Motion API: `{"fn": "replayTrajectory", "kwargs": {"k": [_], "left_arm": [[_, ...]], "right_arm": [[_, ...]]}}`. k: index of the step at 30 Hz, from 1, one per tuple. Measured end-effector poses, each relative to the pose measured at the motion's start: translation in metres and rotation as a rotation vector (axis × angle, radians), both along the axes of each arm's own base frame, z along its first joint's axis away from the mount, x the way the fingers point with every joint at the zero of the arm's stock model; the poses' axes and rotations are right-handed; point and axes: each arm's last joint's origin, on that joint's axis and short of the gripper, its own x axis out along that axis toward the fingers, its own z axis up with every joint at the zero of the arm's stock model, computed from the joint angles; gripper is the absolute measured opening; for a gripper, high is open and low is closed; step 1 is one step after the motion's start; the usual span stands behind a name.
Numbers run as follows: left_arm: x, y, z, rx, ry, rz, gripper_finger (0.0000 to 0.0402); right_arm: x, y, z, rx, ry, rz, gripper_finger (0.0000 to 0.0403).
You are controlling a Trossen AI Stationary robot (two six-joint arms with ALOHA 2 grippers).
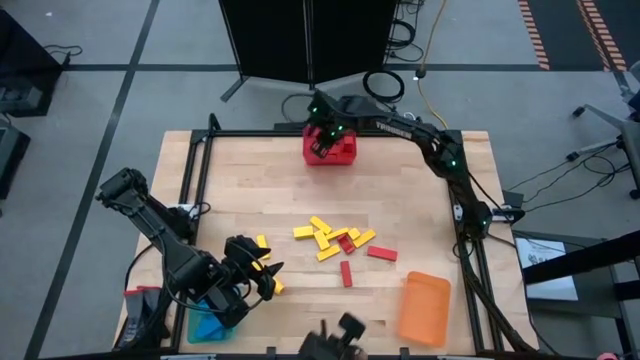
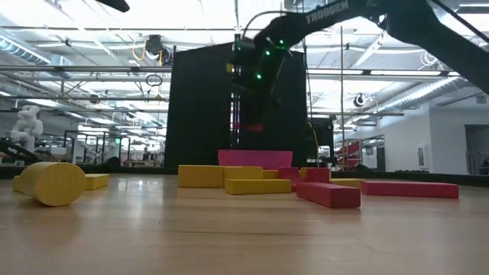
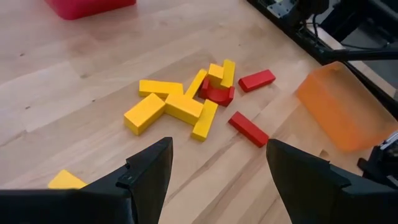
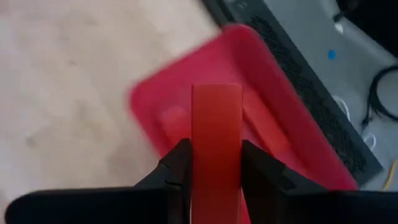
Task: Sort blocks
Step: Put the red block into the red bin
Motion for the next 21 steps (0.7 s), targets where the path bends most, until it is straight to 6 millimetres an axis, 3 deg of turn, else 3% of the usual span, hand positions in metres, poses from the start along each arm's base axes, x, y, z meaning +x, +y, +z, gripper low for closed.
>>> {"fn": "replayTrajectory", "kwargs": {"k": [5,8,13,21], "left_arm": [[0.002,0.003,0.000,0.000,0.001,0.013,0.0264],[0.004,0.005,0.000,0.000,0.000,0.021,0.0264],[0.005,0.006,0.000,0.001,0.000,0.024,0.0264],[0.004,0.006,0.000,0.008,0.005,0.019,0.0264]], "right_arm": [[-0.020,-0.034,-0.018,0.029,0.080,-0.085,0.0083],[-0.019,-0.037,-0.031,0.059,0.106,-0.078,0.0083],[-0.019,-0.038,-0.031,0.085,0.089,-0.025,0.0091],[-0.017,-0.032,-0.031,0.105,0.094,0.014,0.0249]]}}
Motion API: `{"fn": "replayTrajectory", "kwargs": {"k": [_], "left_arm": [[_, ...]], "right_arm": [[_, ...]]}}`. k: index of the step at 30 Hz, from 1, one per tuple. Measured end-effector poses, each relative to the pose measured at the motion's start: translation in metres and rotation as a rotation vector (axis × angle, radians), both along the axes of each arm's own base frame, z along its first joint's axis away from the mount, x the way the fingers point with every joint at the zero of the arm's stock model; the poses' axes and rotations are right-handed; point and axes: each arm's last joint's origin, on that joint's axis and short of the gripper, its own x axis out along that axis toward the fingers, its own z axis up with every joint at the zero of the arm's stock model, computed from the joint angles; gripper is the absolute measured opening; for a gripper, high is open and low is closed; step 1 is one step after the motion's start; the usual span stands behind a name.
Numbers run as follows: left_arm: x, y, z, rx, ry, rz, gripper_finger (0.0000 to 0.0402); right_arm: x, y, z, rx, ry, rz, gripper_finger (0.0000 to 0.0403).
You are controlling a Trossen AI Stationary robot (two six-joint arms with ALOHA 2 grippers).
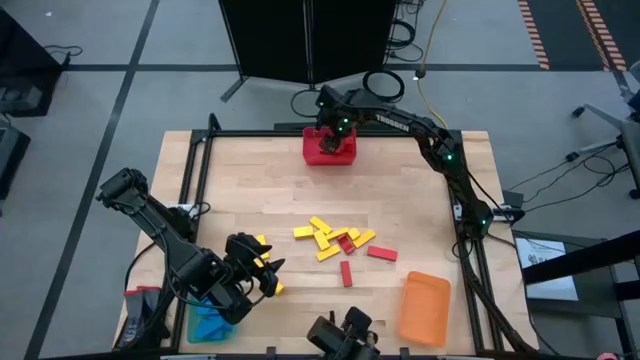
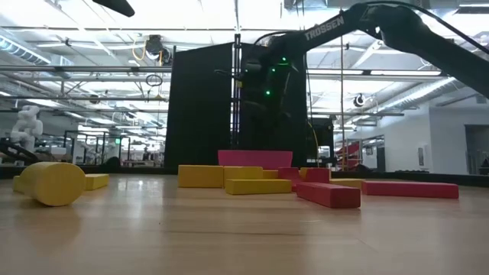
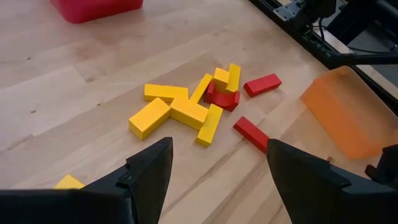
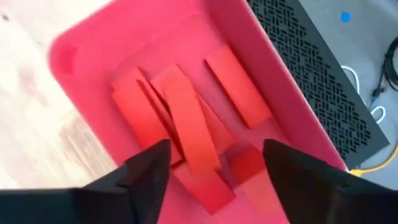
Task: Sort blocks
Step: Put the red block into the red bin
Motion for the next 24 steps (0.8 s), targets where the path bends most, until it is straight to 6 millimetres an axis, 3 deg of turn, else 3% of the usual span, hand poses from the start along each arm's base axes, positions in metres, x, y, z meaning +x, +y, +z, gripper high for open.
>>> {"fn": "replayTrajectory", "kwargs": {"k": [4,8,13,18,21,24], "left_arm": [[0.000,0.000,0.000,0.000,0.000,0.000,0.0264],[0.000,0.000,0.000,-0.004,0.002,-0.002,0.0264],[0.000,0.000,0.000,0.014,0.015,-0.018,0.0264],[-0.001,0.000,0.000,0.016,0.019,-0.021,0.0264],[-0.001,0.000,0.000,0.015,0.019,-0.021,0.0264],[-0.001,0.000,0.000,0.017,0.020,-0.023,0.0264]], "right_arm": [[-0.005,0.006,0.004,0.078,0.009,0.036,0.0275],[-0.016,0.031,0.035,0.247,-0.058,0.167,0.0268],[-0.034,0.098,0.090,0.333,-0.029,0.424,0.0244],[-0.050,0.170,0.129,0.312,-0.044,0.593,0.0231],[-0.068,0.210,0.133,0.289,-0.079,0.673,0.0227],[-0.096,0.234,0.112,0.313,-0.083,0.629,0.0226]]}}
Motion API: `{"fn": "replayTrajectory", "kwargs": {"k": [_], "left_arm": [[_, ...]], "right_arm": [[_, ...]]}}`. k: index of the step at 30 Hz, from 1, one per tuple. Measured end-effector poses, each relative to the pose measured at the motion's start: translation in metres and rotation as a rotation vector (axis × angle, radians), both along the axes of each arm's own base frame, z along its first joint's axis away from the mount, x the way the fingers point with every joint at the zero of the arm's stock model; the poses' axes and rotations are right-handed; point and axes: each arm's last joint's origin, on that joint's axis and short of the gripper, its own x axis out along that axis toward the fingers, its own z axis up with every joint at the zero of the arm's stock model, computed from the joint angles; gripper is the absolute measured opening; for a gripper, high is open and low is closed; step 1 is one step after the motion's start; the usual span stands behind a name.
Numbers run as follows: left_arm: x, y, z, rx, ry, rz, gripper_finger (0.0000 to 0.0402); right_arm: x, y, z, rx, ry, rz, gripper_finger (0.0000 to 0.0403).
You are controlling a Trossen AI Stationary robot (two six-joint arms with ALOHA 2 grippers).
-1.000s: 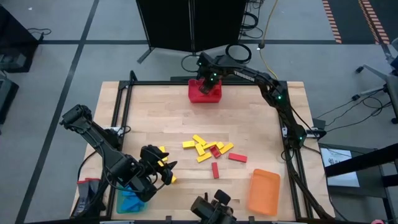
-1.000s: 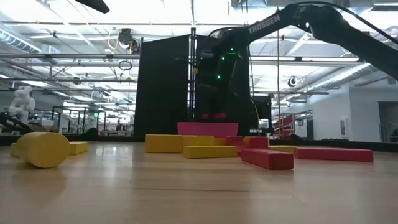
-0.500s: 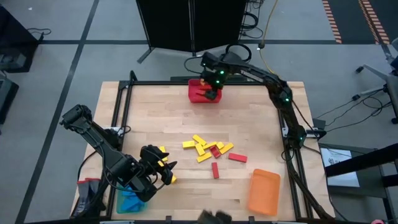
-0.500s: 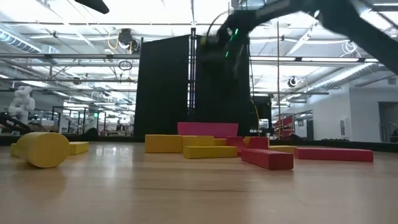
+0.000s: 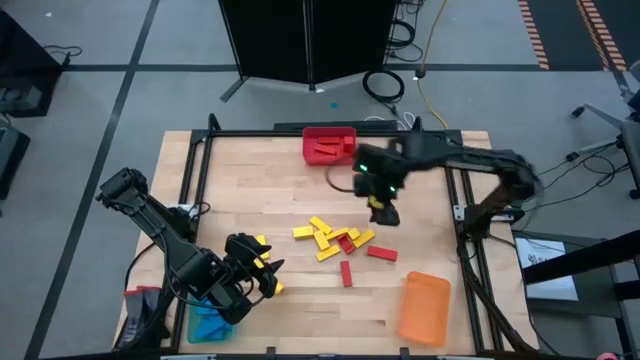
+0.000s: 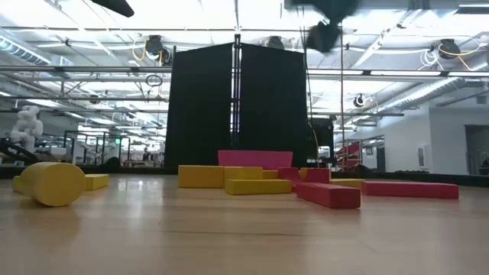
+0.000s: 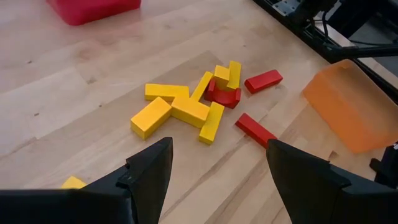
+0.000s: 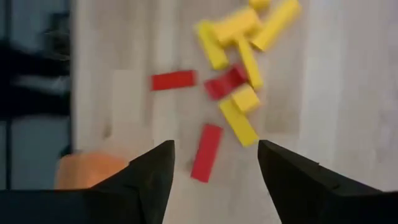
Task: Sort blocks
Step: Put the red block into the red bin
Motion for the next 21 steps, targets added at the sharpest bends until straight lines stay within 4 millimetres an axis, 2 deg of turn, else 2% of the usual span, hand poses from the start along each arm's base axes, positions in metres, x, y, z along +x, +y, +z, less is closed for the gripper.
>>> {"fn": "replayTrajectory", "kwargs": {"k": [6,10,13,21], "left_arm": [[0.000,0.000,0.000,0.036,0.018,-0.031,0.0264],[0.001,0.000,0.000,0.050,0.024,-0.042,0.0264],[0.001,0.000,0.000,0.051,0.025,-0.043,0.0264],[0.001,0.000,0.001,0.037,0.014,-0.039,0.0264]], "right_arm": [[-0.057,0.020,-0.075,-0.047,-0.016,-0.331,0.0226],[-0.074,0.032,-0.122,0.003,0.002,-0.399,0.0226],[-0.071,0.043,-0.144,0.039,0.022,-0.378,0.0226],[-0.050,0.058,-0.178,0.021,0.086,-0.280,0.0226]]}}
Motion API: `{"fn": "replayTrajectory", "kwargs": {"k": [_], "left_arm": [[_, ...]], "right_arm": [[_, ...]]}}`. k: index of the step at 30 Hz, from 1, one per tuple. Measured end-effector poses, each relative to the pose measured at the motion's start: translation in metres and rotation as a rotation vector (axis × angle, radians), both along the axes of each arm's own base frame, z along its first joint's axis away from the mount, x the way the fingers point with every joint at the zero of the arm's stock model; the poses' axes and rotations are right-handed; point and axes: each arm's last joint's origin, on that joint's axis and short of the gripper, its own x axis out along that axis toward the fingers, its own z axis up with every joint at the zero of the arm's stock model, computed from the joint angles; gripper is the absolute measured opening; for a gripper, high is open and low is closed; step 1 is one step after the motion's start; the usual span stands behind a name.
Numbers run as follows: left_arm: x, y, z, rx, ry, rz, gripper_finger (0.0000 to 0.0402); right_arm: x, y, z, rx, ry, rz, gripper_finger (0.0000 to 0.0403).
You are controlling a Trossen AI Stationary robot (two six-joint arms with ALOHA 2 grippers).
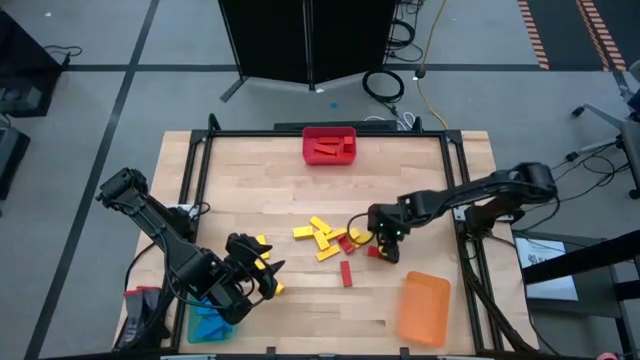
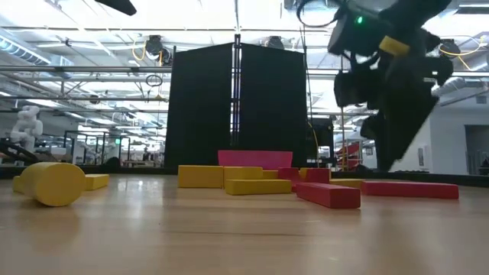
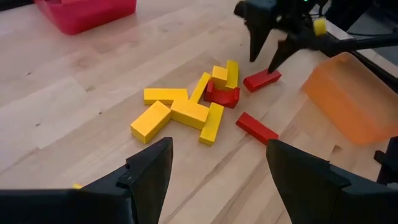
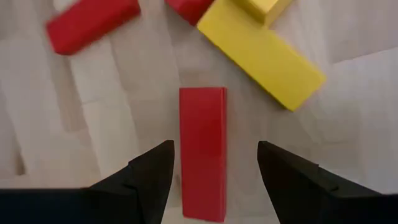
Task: Sort blocks
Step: Put the red block into the red bin
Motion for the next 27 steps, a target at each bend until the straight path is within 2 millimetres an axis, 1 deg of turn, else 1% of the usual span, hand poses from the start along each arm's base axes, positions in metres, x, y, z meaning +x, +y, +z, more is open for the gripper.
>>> {"fn": "replayTrajectory", "kwargs": {"k": [5,10,13,17,19,21,24,27], "left_arm": [[0.001,-0.001,0.001,-0.018,-0.012,-0.002,0.0264],[0.001,-0.001,0.001,-0.016,-0.011,-0.002,0.0264],[0.001,-0.001,0.000,-0.015,-0.010,-0.003,0.0264],[0.001,-0.001,0.000,-0.013,-0.009,-0.004,0.0264],[0.001,-0.001,0.000,-0.010,-0.007,-0.006,0.0264],[0.001,-0.001,0.000,-0.010,-0.006,-0.006,0.0264],[0.001,-0.001,0.000,-0.009,-0.006,-0.006,0.0264],[0.001,-0.001,0.000,-0.009,-0.006,-0.006,0.0264]], "right_arm": [[0.005,0.011,-0.019,0.001,0.060,0.052,0.0233],[0.011,0.017,-0.029,0.005,0.059,0.073,0.0267],[0.013,0.020,-0.035,-0.048,0.074,0.075,0.0285],[0.014,0.019,-0.043,-0.089,0.107,0.072,0.0285],[0.014,0.019,-0.044,-0.110,0.109,0.070,0.0272],[0.014,0.018,-0.044,-0.131,0.108,0.066,0.0251],[0.013,0.017,-0.045,-0.158,0.112,0.057,0.0199],[0.012,0.016,-0.045,-0.187,0.122,0.030,0.0135]]}}
